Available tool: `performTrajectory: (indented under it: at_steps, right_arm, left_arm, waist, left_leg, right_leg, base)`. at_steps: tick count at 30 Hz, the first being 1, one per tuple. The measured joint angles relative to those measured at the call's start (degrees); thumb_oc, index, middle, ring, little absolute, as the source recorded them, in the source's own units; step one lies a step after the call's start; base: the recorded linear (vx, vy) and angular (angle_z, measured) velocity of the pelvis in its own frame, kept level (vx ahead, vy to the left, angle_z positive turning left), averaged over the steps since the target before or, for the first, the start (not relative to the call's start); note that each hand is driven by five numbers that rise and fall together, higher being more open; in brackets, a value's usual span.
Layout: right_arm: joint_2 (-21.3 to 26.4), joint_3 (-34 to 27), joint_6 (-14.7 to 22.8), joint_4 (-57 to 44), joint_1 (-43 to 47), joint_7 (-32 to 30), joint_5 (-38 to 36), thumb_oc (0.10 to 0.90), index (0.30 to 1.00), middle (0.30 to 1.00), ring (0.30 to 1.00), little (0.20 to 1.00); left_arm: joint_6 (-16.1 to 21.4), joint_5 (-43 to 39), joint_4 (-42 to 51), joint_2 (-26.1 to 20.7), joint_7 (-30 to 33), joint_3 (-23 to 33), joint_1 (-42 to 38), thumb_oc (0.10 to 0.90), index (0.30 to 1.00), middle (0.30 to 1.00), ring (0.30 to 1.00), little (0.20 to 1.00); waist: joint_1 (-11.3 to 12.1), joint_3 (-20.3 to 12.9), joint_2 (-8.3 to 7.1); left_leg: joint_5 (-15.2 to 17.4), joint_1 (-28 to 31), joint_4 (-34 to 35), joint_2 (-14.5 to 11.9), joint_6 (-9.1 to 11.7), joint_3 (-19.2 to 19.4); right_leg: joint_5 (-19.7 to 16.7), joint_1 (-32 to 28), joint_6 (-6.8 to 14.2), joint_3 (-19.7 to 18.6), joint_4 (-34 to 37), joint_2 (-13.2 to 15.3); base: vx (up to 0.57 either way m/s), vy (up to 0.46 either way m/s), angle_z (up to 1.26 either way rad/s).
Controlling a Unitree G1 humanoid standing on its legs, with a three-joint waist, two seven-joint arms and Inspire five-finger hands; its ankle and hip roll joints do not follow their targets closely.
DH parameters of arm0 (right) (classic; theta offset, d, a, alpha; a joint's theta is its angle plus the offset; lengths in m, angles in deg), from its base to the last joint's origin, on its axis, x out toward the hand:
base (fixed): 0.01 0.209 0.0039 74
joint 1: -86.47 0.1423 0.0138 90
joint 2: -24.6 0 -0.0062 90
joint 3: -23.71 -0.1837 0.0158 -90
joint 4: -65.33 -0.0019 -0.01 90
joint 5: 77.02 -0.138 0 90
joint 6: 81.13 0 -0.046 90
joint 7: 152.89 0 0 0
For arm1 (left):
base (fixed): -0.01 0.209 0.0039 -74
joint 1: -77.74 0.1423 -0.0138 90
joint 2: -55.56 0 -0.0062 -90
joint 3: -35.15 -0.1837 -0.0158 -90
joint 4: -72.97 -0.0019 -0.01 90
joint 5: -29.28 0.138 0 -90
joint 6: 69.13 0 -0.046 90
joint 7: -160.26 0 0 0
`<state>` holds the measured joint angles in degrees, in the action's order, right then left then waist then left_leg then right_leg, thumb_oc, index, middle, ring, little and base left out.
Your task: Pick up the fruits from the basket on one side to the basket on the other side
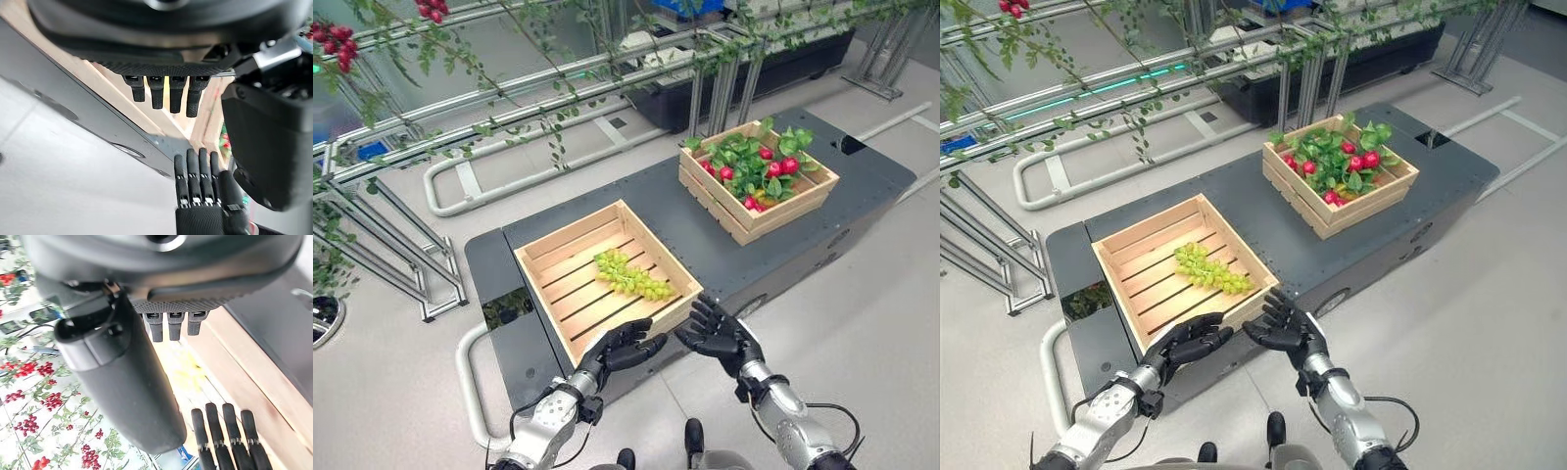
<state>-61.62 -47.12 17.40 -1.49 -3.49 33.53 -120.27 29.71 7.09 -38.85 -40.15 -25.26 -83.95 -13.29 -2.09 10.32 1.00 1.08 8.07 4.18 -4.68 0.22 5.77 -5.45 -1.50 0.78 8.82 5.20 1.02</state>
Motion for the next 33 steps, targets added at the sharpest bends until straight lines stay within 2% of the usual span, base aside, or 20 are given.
performTrajectory:
  at_steps: [2, 4, 10, 13, 14, 15, 16, 17, 19, 20, 21, 22, 23, 24, 25, 27, 29, 31, 32, 33]
  right_arm:
    - [0.0, -0.5, 0.2, -0.1, -0.5, -0.2, 0.0, 0.800, 0.900, 0.900, 0.900, 0.900]
    - [-0.2, -0.5, 0.2, -0.1, -0.7, -0.2, 0.0, 0.800, 0.900, 0.900, 0.900, 0.900]
    - [-3.4, -0.2, 0.2, -0.4, -2.8, -0.2, 0.0, 0.800, 0.900, 0.900, 0.900, 0.900]
    - [-3.6, -0.2, 0.1, -1.3, -2.8, -0.2, -0.1, 0.800, 0.900, 0.900, 0.900, 0.900]
    - [-3.7, -0.2, 0.1, -1.4, -2.7, -0.2, -0.2, 0.800, 0.900, 0.900, 0.900, 0.900]
    - [-3.7, -0.2, 0.1, -1.6, -2.6, -0.2, -0.6, 0.800, 0.900, 0.900, 0.900, 0.900]
    - [-3.6, -0.3, 0.1, -1.6, -2.5, -0.2, -0.6, 0.800, 0.900, 0.900, 0.900, 0.900]
    - [-2.8, -0.1, 0.2, -1.7, -2.2, -0.5, -0.6, 0.800, 0.900, 0.900, 0.900, 0.900]
    - [-1.7, 0.1, 0.4, -1.7, -2.0, -1.2, -0.6, 0.800, 0.900, 0.900, 0.900, 0.900]
    - [-1.2, 0.1, 0.8, -1.7, -1.8, -2.5, -0.7, 0.800, 0.900, 0.900, 0.900, 0.900]
    - [-1.2, 0.0, 1.3, -1.4, -1.7, -4.2, -2.2, 0.800, 0.900, 0.900, 0.900, 0.900]
    - [-1.7, -0.3, 1.9, -1.4, -1.8, -4.9, -2.9, 0.800, 0.900, 0.900, 0.900, 0.900]
    - [-2.4, -0.6, 3.4, -1.5, -2.2, -5.8, -4.5, 0.800, 0.900, 0.900, 0.900, 0.900]
    - [-3.0, -0.8, 4.5, -1.5, -2.9, -6.3, -4.4, 0.800, 0.900, 0.900, 0.900, 0.900]
    - [-3.7, -0.8, 5.3, -1.5, -3.6, -7.1, -4.5, 0.800, 0.900, 0.900, 0.900, 0.900]
    - [-5.2, -0.8, 6.8, -1.5, -4.1, -8.6, -4.4, 0.800, 0.900, 0.900, 0.900, 0.900]
    - [-7.0, -1.3, 9.1, -1.5, -3.0, -11.1, -4.4, 0.800, 0.900, 0.900, 0.900, 0.900]
    - [-7.9, -1.4, 9.4, -1.5, -0.6, -14.1, -4.3, 0.800, 0.900, 0.900, 0.900, 0.900]
    - [-8.0, -1.4, 9.4, -1.6, 0.3, -15.0, -4.2, 0.800, 0.900, 0.900, 0.900, 0.900]
    - [-8.0, -1.7, 9.4, -1.9, 1.8, -17.4, -3.8, 0.800, 0.900, 0.900, 0.900, 0.900]
  left_arm:
    - [0.0, -0.1, 0.8, 0.6, -0.1, -0.4, -0.9, 0.800, 0.900, 0.900, 0.900, 0.900]
    - [0.0, -0.1, 1.4, 0.5, 0.0, -0.4, -0.9, 0.800, 0.900, 0.900, 0.900, 0.900]
    - [-0.4, 0.3, 1.6, -0.5, 1.3, 0.9, -0.7, 0.800, 0.900, 0.900, 0.900, 0.900]
    - [-0.3, 5.7, 4.1, -3.2, 3.8, 1.3, -0.2, 0.800, 0.900, 0.900, 0.900, 0.900]
    - [-0.2, 7.1, 4.7, -3.8, 4.4, 1.3, -0.2, 0.800, 0.900, 0.900, 0.900, 0.900]
    - [0.3, 9.3, 5.8, -5.0, 5.9, 1.4, -0.6, 0.800, 0.900, 0.900, 0.900, 0.900]
    - [0.6, 10.1, 6.1, -5.4, 6.6, 1.4, -1.0, 0.800, 0.900, 0.900, 0.900, 0.900]
    - [2.3, 10.6, 6.1, -5.6, 7.8, 1.4, -1.8, 0.800, 0.900, 0.900, 0.900, 0.900]
    - [3.7, 10.6, 6.1, -5.3, 8.4, 1.3, -1.7, 0.800, 0.900, 0.900, 0.900, 0.900]
    - [4.0, 10.7, 6.1, -5.0, 8.5, 1.3, -1.8, 0.800, 0.900, 0.900, 0.900, 0.900]
    - [4.0, 11.4, 5.9, -4.6, 9.1, 1.3, -1.8, 0.800, 0.900, 0.900, 0.900, 0.900]
    - [4.0, 11.6, 5.9, -4.5, 9.4, 1.3, -1.8, 0.800, 0.900, 0.900, 0.900, 0.900]
    - [4.0, 12.3, 6.0, -4.5, 10.2, 1.4, -2.1, 0.800, 0.900, 0.900, 0.900, 0.900]
    - [4.0, 12.5, 6.1, -4.5, 10.7, 1.5, -2.1, 0.800, 0.900, 0.900, 0.900, 0.900]
    - [4.0, 12.7, 6.3, -4.8, 11.5, 1.6, -2.2, 0.800, 0.900, 0.900, 0.900, 0.900]
    - [4.0, 13.6, 7.7, -6.0, 12.7, 2.5, -2.3, 0.800, 0.900, 0.900, 0.900, 0.900]
    - [4.0, 15.9, 8.4, -8.9, 14.4, 2.7, -5.4, 0.800, 0.900, 0.900, 0.900, 0.900]
    - [4.0, 18.7, 9.5, -10.7, 16.7, 4.3, -7.2, 0.800, 0.900, 0.900, 0.900, 0.900]
    - [4.0, 19.7, 9.9, -10.8, 17.5, 5.2, -7.6, 0.800, 0.900, 0.900, 0.900, 0.900]
    - [4.0, 20.9, 10.8, -10.6, 19.8, 6.8, -8.3, 0.800, 0.900, 0.900, 0.900, 0.900]
  waist:
    - [0.0, 0.0, 0.13]
    - [0.4, 0.0, 0.20]
    - [1.6, 0.0, 0.29]
    - [1.7, 0.1, 0.27]
    - [1.9, 0.2, -0.07]
    - [2.6, 1.3, -1.62]
    - [3.2, 1.9, -2.34]
    - [3.3, 3.8, -3.21]
    - [3.8, 4.3, -1.30]
    - [3.4, 4.9, -0.20]
    - [3.2, 4.7, 0.70]
    - [3.0, 4.9, 0.68]
    - [3.0, 4.9, 0.79]
    - [2.9, 5.3, 0.27]
    - [2.7, 5.9, -0.67]
    - [1.4, 7.1, -2.63]
    - [1.6, 9.7, -3.57]
    - [1.5, 11.2, -3.60]
    - [1.6, 11.8, -3.35]
    - [1.6, 12.9, -2.25]
  left_leg:
    - [-1.0, -0.2, 0.2, -0.8, 1.4, 1.7]
    - [-1.5, -0.1, 0.7, -0.7, 2.2, 1.7]
    - [-1.4, 0.3, 0.9, 0.2, 1.6, 0.7]
    - [-1.3, 0.1, 0.3, 0.3, 1.5, 0.8]
    - [-1.0, -0.7, -1.5, 0.5, 1.6, 0.6]
    - [-0.6, -3.7, -7.3, 1.9, 1.6, 0.5]
    - [-0.3, -6.1, -11.6, 2.5, 2.1, 0.2]
    - [1.4, -12.0, -19.0, 3.4, 3.0, -0.8]
    - [0.4, -12.5, -10.6, 1.6, 3.7, -1.0]
    - [-0.2, -12.4, -6.8, 0.3, 3.1, 0.0]
    - [-0.2, -12.2, -5.9, 0.3, 3.1, -0.6]
    - [-0.9, -12.1, -5.4, 0.5, 2.6, -0.7]
    - [-3.0, -11.4, -3.5, 1.0, 1.0, -0.2]
    - [-5.6, -10.5, -2.0, 1.1, 0.1, 1.0]
    - [-6.5, -10.0, -1.7, 1.6, -0.4, 1.0]
    - [-6.6, -10.3, -1.6, 2.6, -1.0, 1.1]
    - [-6.9, -11.1, -1.7, 2.8, -1.5, 2.2]
    - [-6.8, -12.2, -2.0, 3.0, -1.5, 2.4]
    - [-6.9, -12.3, -2.0, 3.0, -1.5, 2.6]
    - [-6.9, -12.3, -1.8, 2.8, -1.4, 2.9]
  right_leg:
    - [0.8, -0.2, 0.0, 1.5, 0.0, 0.1]
    - [0.8, -0.1, 0.3, 2.0, 0.1, 0.3]
    - [0.9, -1.0, 1.5, 3.7, 0.2, 1.4]
    - [1.5, -1.6, 1.8, 4.4, 0.0, 1.6]
    - [1.9, -1.6, 1.7, 4.3, 0.0, 1.9]
    - [2.1, -1.6, 1.4, 4.3, 0.2, 3.4]
    - [2.1, -1.6, 1.3, 4.3, 0.2, 4.2]
    - [2.1, -1.8, 1.4, 4.3, 0.1, 5.6]
    - [2.3, -1.3, 1.7, 4.7, 0.0, 4.7]
    - [2.3, -0.8, 1.8, 4.7, 0.1, 3.7]
    - [2.2, -0.6, 2.2, 4.3, -0.1, 3.6]
    - [2.2, 0.1, 2.5, 4.1, -0.2, 3.7]
    - [1.9, 0.7, 3.3, 4.2, -0.8, 4.4]
    - [2.2, 1.4, 4.0, 4.5, -1.9, 4.9]
    - [3.4, 3.1, 4.9, 4.0, -5.6, 5.8]
    - [5.3, 5.6, 5.3, 3.8, -10.2, 7.2]
    - [5.8, 7.2, 4.6, 2.8, -10.8, 7.9]
    - [5.6, 7.2, 4.6, 2.3, -9.2, 8.0]
    - [5.0, 7.2, 5.7, 2.4, -8.7, 8.0]
    - [4.6, 7.0, 6.4, 2.5, -7.9, 7.7]
  base:
    - [0.07, 0.057, 0.58]
    - [0.10, 0.042, 0.23]
    - [0.12, 0.006, 0.12]
    - [0.05, 0.024, 0.17]
    - [-0.09, 0.094, 0.17]
    - [-0.09, 0.141, 0.14]
    - [-0.05, 0.203, 0.28]
    - [0.06, 0.241, 0.23]
    - [0.10, 0.258, 0.09]
    - [0.11, 0.237, -0.16]
    - [0.10, 0.197, -0.27]
    - [0.13, 0.184, -0.46]
    - [0.07, 0.107, -0.56]
    - [0.03, 0.062, -0.64]
    - [-0.05, -0.007, -0.37]
    - [-0.07, -0.064, -0.08]
    - [-0.02, -0.095, -0.08]
    - [0.04, -0.053, -0.07]
    - [0.08, -0.033, -0.11]
    - [0.07, -0.022, -0.11]
